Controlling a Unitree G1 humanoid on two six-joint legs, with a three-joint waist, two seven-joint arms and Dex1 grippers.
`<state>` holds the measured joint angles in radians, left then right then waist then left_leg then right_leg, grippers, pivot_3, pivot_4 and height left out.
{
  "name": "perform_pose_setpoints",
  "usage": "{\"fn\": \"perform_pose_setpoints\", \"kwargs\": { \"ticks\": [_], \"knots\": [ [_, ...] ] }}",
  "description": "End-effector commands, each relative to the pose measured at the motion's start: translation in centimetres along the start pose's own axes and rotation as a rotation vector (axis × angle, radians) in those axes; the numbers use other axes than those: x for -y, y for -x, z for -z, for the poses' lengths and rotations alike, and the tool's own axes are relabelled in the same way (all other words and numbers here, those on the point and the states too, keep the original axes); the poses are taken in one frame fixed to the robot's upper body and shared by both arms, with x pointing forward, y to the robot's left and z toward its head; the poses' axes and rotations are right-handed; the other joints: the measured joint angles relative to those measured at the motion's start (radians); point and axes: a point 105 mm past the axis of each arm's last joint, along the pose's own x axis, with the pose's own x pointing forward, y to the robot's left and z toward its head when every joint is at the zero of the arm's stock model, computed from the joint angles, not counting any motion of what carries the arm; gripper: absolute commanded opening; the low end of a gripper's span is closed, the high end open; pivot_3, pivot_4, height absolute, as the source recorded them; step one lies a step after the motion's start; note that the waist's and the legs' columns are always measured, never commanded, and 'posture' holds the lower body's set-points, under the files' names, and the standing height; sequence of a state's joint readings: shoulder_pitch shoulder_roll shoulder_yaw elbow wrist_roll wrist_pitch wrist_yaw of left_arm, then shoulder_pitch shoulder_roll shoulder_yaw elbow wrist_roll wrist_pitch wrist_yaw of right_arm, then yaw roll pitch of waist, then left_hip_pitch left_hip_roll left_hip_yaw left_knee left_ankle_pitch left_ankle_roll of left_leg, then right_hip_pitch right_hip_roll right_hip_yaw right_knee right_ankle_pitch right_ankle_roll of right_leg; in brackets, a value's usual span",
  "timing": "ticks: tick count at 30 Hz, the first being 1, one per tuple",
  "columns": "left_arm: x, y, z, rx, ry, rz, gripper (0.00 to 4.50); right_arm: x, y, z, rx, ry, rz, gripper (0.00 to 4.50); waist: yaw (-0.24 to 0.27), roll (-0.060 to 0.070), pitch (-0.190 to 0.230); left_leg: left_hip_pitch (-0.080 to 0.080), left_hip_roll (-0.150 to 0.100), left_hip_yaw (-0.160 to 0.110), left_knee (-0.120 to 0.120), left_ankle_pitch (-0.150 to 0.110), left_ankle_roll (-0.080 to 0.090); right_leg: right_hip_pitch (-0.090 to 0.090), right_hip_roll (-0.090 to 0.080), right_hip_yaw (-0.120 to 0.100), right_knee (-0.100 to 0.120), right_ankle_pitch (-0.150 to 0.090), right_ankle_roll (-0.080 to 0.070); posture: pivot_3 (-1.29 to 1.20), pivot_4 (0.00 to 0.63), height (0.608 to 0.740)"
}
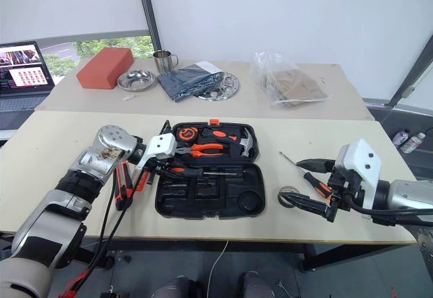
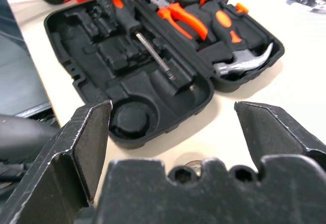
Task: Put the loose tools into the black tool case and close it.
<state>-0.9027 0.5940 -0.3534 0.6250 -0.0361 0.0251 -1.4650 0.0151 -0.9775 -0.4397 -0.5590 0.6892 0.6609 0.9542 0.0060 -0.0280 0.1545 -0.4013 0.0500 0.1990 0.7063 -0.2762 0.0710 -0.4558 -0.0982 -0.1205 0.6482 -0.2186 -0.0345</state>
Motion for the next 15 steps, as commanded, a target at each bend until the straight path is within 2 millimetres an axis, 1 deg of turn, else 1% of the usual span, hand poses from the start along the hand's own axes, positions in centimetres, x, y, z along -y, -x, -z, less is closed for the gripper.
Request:
{"fn": "perform_pose_setpoints", "kwargs": {
  "ticks": [1, 3, 5, 6, 7, 9, 10, 13, 15],
  "knots": [
    [-0.8, 0.9, -1.8, 0.048, -0.014, -0.031, 2.38, 0.1, 0.2, -1.2, 0.043, 0.036, 0.014, 4.5, 0.001, 0.0, 0.0, 0.0, 0.0, -0.001, 0.0, 0.0, 0.0, 0.0, 0.0, 0.0, 0.0, 0.0, 0.0, 0.0, 0.15, 0.736],
    [-0.8, 1.1, -2.6, 0.083, -0.005, -0.024, 3.05, 0.0, 0.1, -1.3, 0.048, 0.036, 0.009, 4.5, 0.003, 0.0, 0.0, -0.001, 0.0, -0.001, 0.002, 0.0, 0.0, 0.0, 0.0, -0.001, 0.0, 0.0, 0.0, 0.0, 0.15, 0.736],
    [-0.7, 1.4, -3.2, 0.108, 0.003, -0.02, 3.88, 0.0, 0.0, -1.4, 0.052, 0.033, 0.005, 4.5, 0.003, 0.0, 0.0, -0.004, 0.0, -0.004, 0.004, 0.0, 0.0, 0.0, 0.0, -0.001, 0.0, 0.0, 0.0, 0.0, 0.15, 0.736],
    [-0.7, 1.4, -3.4, 0.113, 0.002, -0.019, 4.22, 0.0, 0.0, -1.4, 0.053, 0.032, 0.004, 4.5, 0.004, 0.0, 0.0, -0.004, 0.0, -0.004, 0.005, 0.0, 0.0, 0.0, 0.0, -0.001, 0.001, 0.0, 0.0, 0.0, 0.15, 0.736],
    [-0.7, 1.5, -3.6, 0.117, -0.004, -0.021, 4.46, 0.0, 0.0, -1.4, 0.053, 0.032, 0.004, 4.5, 0.005, 0.0, 0.0, -0.004, 0.0, -0.004, 0.005, 0.0, 0.001, 0.0, 0.0, -0.001, 0.001, 0.0, 0.001, 0.0, 0.15, 0.736],
    [-0.7, 1.4, -4.0, 0.128, -0.014, -0.023, 4.46, 0.0, -0.1, -1.4, 0.054, 0.031, 0.003, 4.5, 0.006, 0.0, 0.0, -0.004, 0.0, -0.005, 0.006, 0.0, 0.001, 0.001, 0.0, -0.001, 0.001, -0.001, 0.002, 0.0, 0.15, 0.736],
    [-0.9, 1.4, -4.3, 0.145, -0.01, -0.031, 4.28, 0.0, -0.1, -1.4, 0.055, 0.031, 0.003, 4.5, 0.006, 0.0, 0.0, -0.004, 0.0, -0.005, 0.006, 0.0, 0.001, 0.001, 0.0, -0.001, 0.001, -0.001, 0.002, 0.0, 0.15, 0.736],
    [-1.1, 1.1, -4.6, 0.157, -0.003, -0.036, 3.39, 0.0, -0.2, -1.5, 0.057, 0.032, 0.0, 4.5, 0.006, 0.0, 0.0, -0.004, 0.0, -0.005, 0.006, 0.0, 0.001, 0.001, 0.0, -0.001, 0.001, 0.0, 0.002, 0.0, 0.15, 0.736],
    [-1.3, 0.5, -4.3, 0.136, -0.011, -0.045, 2.57, 0.0, -0.3, -1.5, 0.058, 0.033, -0.001, 4.5, 0.006, 0.0, 0.0, -0.004, 0.0, -0.005, 0.006, 0.0, 0.001, 0.001, 0.0, -0.002, 0.001, 0.0, 0.002, 0.0, 0.15, 0.736]
  ]
}}
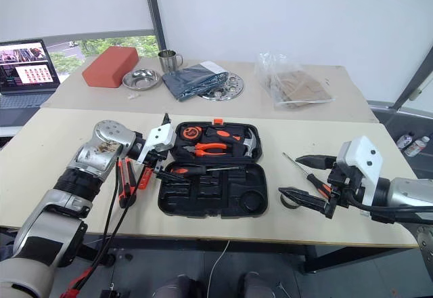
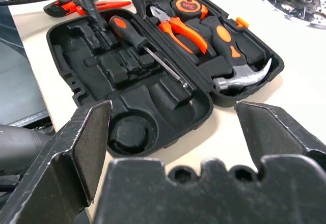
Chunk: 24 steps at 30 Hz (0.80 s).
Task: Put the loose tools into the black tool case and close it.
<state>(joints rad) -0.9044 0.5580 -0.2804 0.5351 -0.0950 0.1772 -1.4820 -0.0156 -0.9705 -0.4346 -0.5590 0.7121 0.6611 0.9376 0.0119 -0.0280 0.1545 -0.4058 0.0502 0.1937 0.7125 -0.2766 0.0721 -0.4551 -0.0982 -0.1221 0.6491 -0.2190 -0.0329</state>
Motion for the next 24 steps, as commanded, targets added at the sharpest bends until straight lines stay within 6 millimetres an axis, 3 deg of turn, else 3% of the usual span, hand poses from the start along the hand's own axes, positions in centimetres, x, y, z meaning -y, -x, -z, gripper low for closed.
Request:
{"fn": "perform_pose_setpoints", "kwargs": {
  "ticks": [1, 6, 7, 13, 17, 21, 24],
  "knots": [
    [-1.0, -0.1, -1.6, 0.007, -0.073, -0.037, 2.25, -0.1, -0.1, -0.8, 0.021, 0.026, -0.004, 4.5, 0.0, 0.0, 0.0, 0.0, 0.0, 0.0, 0.0, 0.0, 0.0, 0.0, 0.0, 0.0, 0.0, 0.0, 0.0, 0.0, 0.15, 0.736],
    [-1.4, -2.3, -0.5, -0.054, -0.095, -0.052, 0.26, 0.4, -0.1, -0.7, 0.02, 0.03, 0.013, 4.5, 0.0, 0.0, 0.0, 0.0, 0.0, 0.0, 0.0, 0.0, 0.0, 0.0, 0.0, 0.0, 0.0, 0.0, -0.001, 0.0, 0.15, 0.736],
    [-1.4, -2.8, -0.1, -0.079, -0.108, -0.057, 0.04, 0.5, -0.1, -0.7, 0.021, 0.03, 0.018, 4.5, 0.0, 0.0, 0.0, 0.0, 0.0, 0.0, 0.0, 0.0, 0.0, 0.0, 0.0, -0.001, 0.0, 0.001, -0.001, 0.0, 0.15, 0.736],
    [0.3, -4.5, 2.4, -0.184, -0.183, 0.014, 0.04, 0.7, 0.1, -0.2, 0.017, 0.006, 0.065, 4.5, 0.002, 0.0, -0.001, 0.002, 0.0, -0.001, 0.0, 0.0, 0.0, 0.003, -0.001, 0.0, 0.0, 0.001, -0.002, 0.0, 0.15, 0.736],
    [-0.8, -3.6, 1.9, -0.138, -0.164, -0.065, 0.04, 2.5, 1.5, 2.6, -0.085, -0.024, 0.216, 4.5, 0.003, 0.0, -0.001, 0.005, -0.001, -0.003, 0.0, -0.001, 0.001, 0.008, -0.002, 0.0, -0.001, 0.001, -0.002, 0.0, 0.15, 0.736],
    [-0.9, -0.6, -3.1, 0.194, -0.053, -0.059, 1.0, 3.9, 4.0, 6.9, -0.197, -0.145, 0.37, 4.5, 0.0, 0.0, -0.001, 0.006, -0.001, -0.005, 0.0, -0.001, 0.002, 0.011, -0.003, -0.001, -0.001, -0.002, 0.004, 0.0, 0.15, 0.736],
    [0.1, 1.2, -4.8, 0.284, -0.036, -0.019, 2.07, 4.6, 4.7, 9.2, -0.25, -0.162, 0.432, 4.5, -0.003, 0.0, -0.001, 0.005, 0.0, -0.005, 0.001, -0.001, 0.002, 0.009, -0.002, -0.001, -0.001, -0.002, 0.004, 0.0, 0.15, 0.736]
  ]
}}
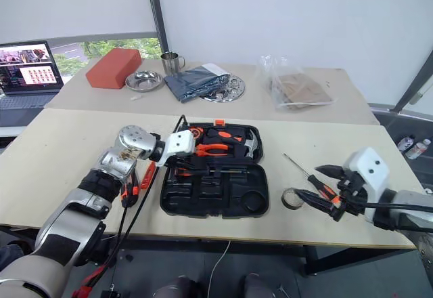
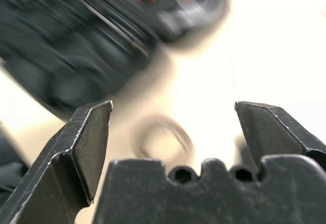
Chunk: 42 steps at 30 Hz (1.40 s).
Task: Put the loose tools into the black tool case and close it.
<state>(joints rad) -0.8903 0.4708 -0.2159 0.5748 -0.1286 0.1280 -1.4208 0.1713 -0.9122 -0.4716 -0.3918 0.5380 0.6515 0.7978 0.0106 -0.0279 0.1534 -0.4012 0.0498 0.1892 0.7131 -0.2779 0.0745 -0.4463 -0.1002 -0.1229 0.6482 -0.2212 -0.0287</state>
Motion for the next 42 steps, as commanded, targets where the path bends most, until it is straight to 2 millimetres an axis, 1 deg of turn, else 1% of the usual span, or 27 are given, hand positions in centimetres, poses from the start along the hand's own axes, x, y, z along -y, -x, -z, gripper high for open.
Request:
{"fn": "perform_pose_setpoints", "kwargs": {
  "ticks": [1, 3, 4, 5, 6, 7, 9, 12, 13, 15, 17, 18, 19, 20, 22, 24, 26, 28, 29, 31, 32, 34, 36, 37, 38, 42],
  "knots": [
    [1.3, 2.6, -4.4, 0.154, -0.034, 0.064, 2.39, 2.5, 0.1, 1.4, -0.025, 0.025, 0.12, 4.5, -0.004, 0.0, 0.0, -0.001, 0.0, 0.0, 0.0, 0.0, 0.0, -0.001, 0.0, 0.0, 0.0, 0.0, 0.0, 0.0, 0.15, 0.736],
    [2.8, 3.2, -5.1, 0.162, -0.014, 0.147, 3.15, 3.1, -0.7, 2.2, -0.032, 0.011, 0.13, 4.5, -0.013, 0.001, 0.0, 0.0, 0.0, 0.001, 0.0, 0.0, 0.0, -0.001, 0.0, 0.001, 0.001, -0.001, 0.001, 0.0, 0.15, 0.736],
    [3.5, 3.4, -5.4, 0.167, 0.006, 0.185, 3.44, 3.3, -1.2, 2.5, -0.033, 0.006, 0.133, 4.5, -0.017, 0.001, -0.001, 0.002, 0.0, 0.001, 0.0, 0.0, 0.0, 0.0, 0.001, 0.001, 0.001, -0.001, 0.001, 0.0, 0.15, 0.736],
    [3.9, 3.5, -5.6, 0.169, 0.028, 0.209, 3.77, 3.6, -1.7, 2.7, -0.034, 0.007, 0.135, 4.5, -0.02, 0.002, -0.001, 0.004, 0.0, 0.001, 0.0, 0.0, 0.0, 0.002, 0.001, 0.001, 0.001, -0.001, 0.002, 0.0, 0.15, 0.736],
    [4.3, 3.7, -5.9, 0.171, 0.036, 0.229, 4.22, 3.7, -2.2, 2.9, -0.035, 0.007, 0.137, 4.5, -0.022, 0.002, 0.0, 0.005, 0.0, 0.001, 0.0, 0.0, -0.001, 0.004, 0.001, 0.001, 0.0, -0.002, 0.003, 0.0, 0.15, 0.736],
    [4.6, 3.8, -6.1, 0.168, 0.039, 0.24, 4.48, 3.9, -2.7, 3.1, -0.032, 0.004, 0.139, 4.5, -0.023, 0.002, 0.0, 0.006, 0.0, 0.001, 0.0, 0.0, -0.001, 0.005, 0.001, 0.001, 0.0, -0.002, 0.003, 0.0, 0.15, 0.736],
    [5.0, 4.0, -6.2, 0.151, 0.035, 0.243, 4.48, 3.9, -3.6, 3.4, -0.025, -0.009, 0.133, 4.5, -0.023, 0.002, 0.0, 0.007, 0.0, 0.001, 0.0, 0.0, -0.001, 0.006, 0.0, 0.002, 0.001, -0.002, 0.003, 0.0, 0.15, 0.736],
    [5.2, 4.5, -6.1, 0.122, 0.039, 0.221, 4.5, 3.6, -4.9, 4.1, -0.035, -0.033, 0.111, 3.65, -0.023, 0.003, 0.0, 0.007, 0.0, 0.001, -0.001, 0.0, -0.001, 0.006, 0.0, 0.003, 0.001, -0.002, 0.003, 0.0, 0.15, 0.736],
    [5.2, 4.7, -6.0, 0.116, 0.039, 0.217, 4.5, 3.5, -5.1, 4.4, -0.041, -0.038, 0.105, 3.43, -0.022, 0.003, 0.0, 0.007, 0.0, 0.001, -0.001, 0.0, -0.001, 0.006, 0.0, 0.003, 0.001, -0.002, 0.003, 0.0, 0.15, 0.736],
    [5.3, 5.2, -5.9, 0.106, 0.047, 0.201, 4.5, 3.5, -5.3, 4.5, -0.04, -0.037, 0.102, 2.64, -0.021, 0.004, 0.0, 0.007, -0.001, 0.001, -0.001, 0.0, -0.001, 0.006, 0.0, 0.003, 0.001, -0.002, 0.003, 0.0, 0.15, 0.736],
    [5.4, 5.8, -5.7, 0.095, 0.054, 0.183, 4.5, 3.5, -5.2, 4.1, -0.021, -0.035, 0.096, 2.05, -0.022, 0.004, 0.0, 0.007, -0.001, 0.001, -0.001, 0.0, -0.001, 0.006, 0.0, 0.003, 0.0, -0.002, 0.003, 0.0, 0.15, 0.736],
    [5.5, 6.2, -5.5, 0.086, 0.06, 0.174, 4.5, 3.5, -5.0, 3.6, -0.002, -0.032, 0.09, 1.66, -0.022, 0.004, 0.0, 0.007, 0.0, 0.001, -0.001, 0.0, -0.001, 0.006, 0.0, 0.003, 0.0, -0.002, 0.003, 0.0, 0.15, 0.736],
    [5.7, 6.5, -5.3, 0.076, 0.067, 0.167, 4.5, 3.5, -4.9, 2.9, 0.018, -0.025, 0.08, 1.38, -0.023, 0.004, 0.0, 0.007, 0.0, 0.001, -0.001, 0.0, -0.001, 0.006, 0.0, 0.003, 0.0, -0.002, 0.003, 0.0, 0.15, 0.736],
    [5.9, 7.0, -4.9, 0.058, 0.077, 0.163, 4.5, 3.4, -4.7, 1.8, 0.051, 0.004, 0.053, 1.04, -0.023, 0.004, 0.0, 0.007, 0.0, 0.001, -0.001, 0.0, -0.001, 0.006, 0.0, 0.003, 0.0, -0.002, 0.003, 0.0, 0.15, 0.736],
    [6.4, 7.9, -4.2, 0.024, 0.092, 0.157, 4.5, 2.6, -4.8, -0.8, 0.115, 0.065, -0.016, 0.99, -0.024, 0.006, 0.001, 0.007, 0.0, 0.001, -0.001, 0.0, -0.001, 0.006, 0.0, 0.003, 0.0, -0.002, 0.003, 0.0, 0.15, 0.736],
    [6.9, 8.5, -3.6, -0.003, 0.107, 0.15, 4.5, 1.2, -5.3, -3.3, 0.17, 0.123, -0.111, 0.99, -0.03, 0.01, 0.003, 0.007, 0.0, 0.001, -0.002, 0.0, -0.001, 0.005, 0.0, 0.004, 0.0, -0.002, 0.003, 0.0, 0.15, 0.736],
    [7.4, 8.8, -2.8, -0.036, 0.112, 0.144, 4.5, -2.1, -6.6, -6.1, 0.217, 0.205, -0.288, 0.99, -0.035, 0.012, 0.005, 0.007, 0.0, 0.001, -0.002, 0.0, -0.001, 0.005, 0.001, 0.005, 0.001, -0.002, 0.003, 0.0, 0.15, 0.736],
    [7.7, 9.0, -2.2, -0.058, 0.111, 0.138, 4.5, -5.1, -7.5, -7.7, 0.233, 0.281, -0.428, 0.99, -0.038, 0.012, 0.005, 0.009, 0.001, 0.001, -0.002, 0.001, -0.002, 0.005, 0.001, 0.006, 0.001, -0.002, 0.002, 0.0, 0.15, 0.736],
    [7.8, 8.9, -2.1, -0.062, 0.109, 0.135, 4.5, -6.3, -8.1, -8.0, 0.226, 0.317, -0.484, 0.99, -0.034, 0.012, 0.005, 0.009, 0.002, 0.001, -0.003, 0.001, -0.003, 0.005, 0.002, 0.005, 0.001, -0.003, 0.002, 0.0, 0.15, 0.736],
    [7.7, 8.8, -2.1, -0.063, 0.107, 0.125, 4.5, -8.2, -9.1, -8.1, 0.204, 0.384, -0.568, 0.99, -0.023, 0.012, 0.005, 0.009, 0.002, 0.0, -0.003, 0.001, -0.004, 0.005, 0.002, 0.004, 0.001, -0.004, 0.0, 0.0, 0.15, 0.736],
    [7.7, 8.8, -2.1, -0.062, 0.107, 0.121, 4.5, -8.8, -9.6, -8.0, 0.191, 0.419, -0.598, 0.99, -0.017, 0.012, 0.005, 0.008, 0.001, 0.0, -0.003, 0.001, -0.004, 0.005, 0.002, 0.004, 0.001, -0.004, 0.0, 0.0, 0.15, 0.736],
    [7.7, 8.7, -2.2, -0.058, 0.107, 0.115, 4.5, -9.5, -10.4, -7.9, 0.176, 0.471, -0.627, 0.99, -0.005, 0.012, 0.005, 0.004, 0.0, 0.0, -0.003, 0.0, -0.003, 0.002, 0.001, 0.003, 0.001, -0.002, -0.002, 0.0, 0.15, 0.736],
    [7.6, 8.7, -2.5, -0.05, 0.107, 0.1, 4.5, -9.1, -12.1, -8.1, 0.169, 0.5, -0.573, 0.99, -0.001, 0.012, 0.005, -0.003, -0.001, 0.0, 0.0, 0.0, -0.002, -0.005, 0.001, 0.002, 0.001, 0.0, -0.005, 0.0, 0.15, 0.736],
    [7.6, 8.7, -2.6, -0.047, 0.108, 0.091, 4.5, -9.0, -12.5, -7.8, 0.161, 0.527, -0.569, 0.99, -0.002, 0.012, 0.005, -0.006, -0.002, 0.001, 0.001, 0.0, -0.002, -0.009, 0.002, 0.001, 0.002, 0.001, -0.004, 0.0, 0.15, 0.736],
    [7.5, 8.8, -2.7, -0.045, 0.11, 0.085, 4.5, -9.0, -12.7, -7.6, 0.156, 0.547, -0.57, 0.99, -0.001, 0.012, 0.005, -0.009, -0.003, 0.002, 0.002, 0.0, -0.002, -0.011, 0.001, 0.001, 0.004, 0.001, -0.004, 0.0, 0.15, 0.736],
    [7.3, 8.9, -2.8, -0.039, 0.113, 0.066, 4.5, -8.5, -13.2, -7.0, 0.13, 0.6, -0.561, 0.99, -0.003, 0.012, 0.005, -0.008, -0.002, 0.002, 0.002, 0.001, -0.002, -0.01, 0.002, 0.001, 0.004, 0.0, -0.001, 0.0, 0.15, 0.736]
  ]
}}
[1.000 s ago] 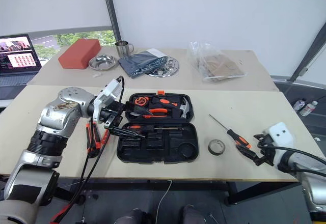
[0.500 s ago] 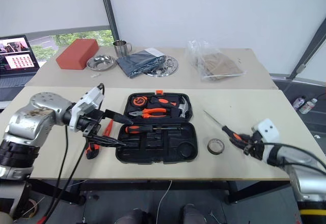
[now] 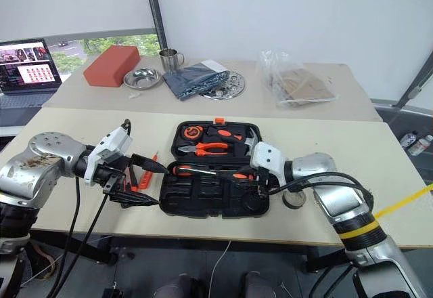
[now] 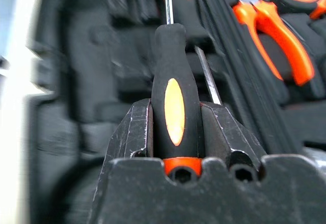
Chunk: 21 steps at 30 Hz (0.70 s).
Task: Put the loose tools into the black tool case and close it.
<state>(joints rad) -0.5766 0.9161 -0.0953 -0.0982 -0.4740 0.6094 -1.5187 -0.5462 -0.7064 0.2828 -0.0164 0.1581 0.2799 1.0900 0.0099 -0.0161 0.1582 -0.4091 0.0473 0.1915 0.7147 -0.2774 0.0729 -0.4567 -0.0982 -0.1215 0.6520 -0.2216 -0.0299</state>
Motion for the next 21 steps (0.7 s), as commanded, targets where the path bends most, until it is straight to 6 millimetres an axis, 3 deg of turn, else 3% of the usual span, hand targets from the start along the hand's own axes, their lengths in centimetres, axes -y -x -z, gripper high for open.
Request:
{"fn": "perform_pose_setpoints", "kwargs": {
  "ticks": [1, 5, 6, 9, 10, 13, 16, 21],
  "knots": [
    [0.0, 0.7, -1.2, 0.02, -0.044, -0.032, 4.5, 0.9, 0.2, -0.3, -0.023, 0.109, 0.015, 0.99, -0.005, 0.0, 0.0, 0.0, 0.0, 0.0, 0.0, 0.0, 0.0, 0.0, 0.0, 0.0, 0.0, -0.001, 0.002, 0.0, 0.15, 0.736],
    [-0.2, 0.7, -1.2, 0.025, -0.046, -0.038, 4.5, 1.3, -0.1, -0.2, -0.03, 0.153, 0.022, 0.99, -0.016, 0.0, 0.0, 0.003, 0.0, 0.001, 0.0, 0.0, 0.0, 0.0, 0.0, 0.002, 0.005, -0.004, 0.005, 0.0, 0.15, 0.736],
    [-0.2, 0.7, -1.3, 0.026, -0.046, -0.039, 4.5, 1.5, -0.1, -0.5, -0.017, 0.147, 0.033, 1.79, -0.018, 0.0, 0.0, 0.003, 0.001, 0.001, 0.0, 0.0, -0.001, 0.0, 0.0, 0.002, 0.005, -0.004, 0.005, 0.0, 0.15, 0.736],
    [-0.3, 0.6, -1.3, 0.028, -0.049, -0.039, 4.5, 1.9, -0.2, -2.0, 0.049, 0.107, 0.051, 2.9, -0.022, 0.0, 0.0, 0.004, 0.001, 0.002, 0.001, 0.001, -0.001, 0.0, 0.0, 0.003, 0.007, -0.004, 0.005, 0.0, 0.15, 0.736],
    [-0.4, 0.6, -1.3, 0.029, -0.049, -0.039, 4.5, 2.0, -0.1, -2.6, 0.083, 0.078, 0.056, 3.12, -0.022, 0.0, 0.0, 0.004, 0.001, 0.002, 0.001, 0.001, -0.001, 0.0, 0.0, 0.003, 0.007, -0.004, 0.005, 0.0, 0.15, 0.736],
    [-0.5, 0.5, -1.3, 0.03, -0.051, -0.037, 4.5, 2.0, -0.2, -3.7, 0.135, 0.032, 0.06, 3.12, -0.022, 0.0, 0.0, 0.004, 0.001, 0.002, 0.0, 0.001, -0.001, 0.0, 0.0, 0.003, 0.007, -0.003, 0.002, 0.0, 0.15, 0.736],
    [-0.7, 0.3, -1.3, 0.031, -0.054, -0.037, 4.5, 1.9, -0.5, -4.0, 0.147, 0.011, 0.059, 2.31, -0.022, 0.0, 0.0, 0.004, 0.001, 0.002, 0.0, 0.001, -0.001, 0.0, 0.0, 0.003, 0.007, -0.001, -0.003, 0.0, 0.15, 0.736],
    [-0.9, 0.2, -1.2, 0.031, -0.055, -0.038, 4.5, 1.1, -1.9, -3.5, 0.137, -0.009, 0.035, 0.59, -0.023, 0.0, 0.0, 0.004, 0.001, 0.002, 0.0, 0.001, -0.001, 0.0, 0.0, 0.003, 0.007, -0.001, -0.002, 0.0, 0.15, 0.736]
  ]
}}
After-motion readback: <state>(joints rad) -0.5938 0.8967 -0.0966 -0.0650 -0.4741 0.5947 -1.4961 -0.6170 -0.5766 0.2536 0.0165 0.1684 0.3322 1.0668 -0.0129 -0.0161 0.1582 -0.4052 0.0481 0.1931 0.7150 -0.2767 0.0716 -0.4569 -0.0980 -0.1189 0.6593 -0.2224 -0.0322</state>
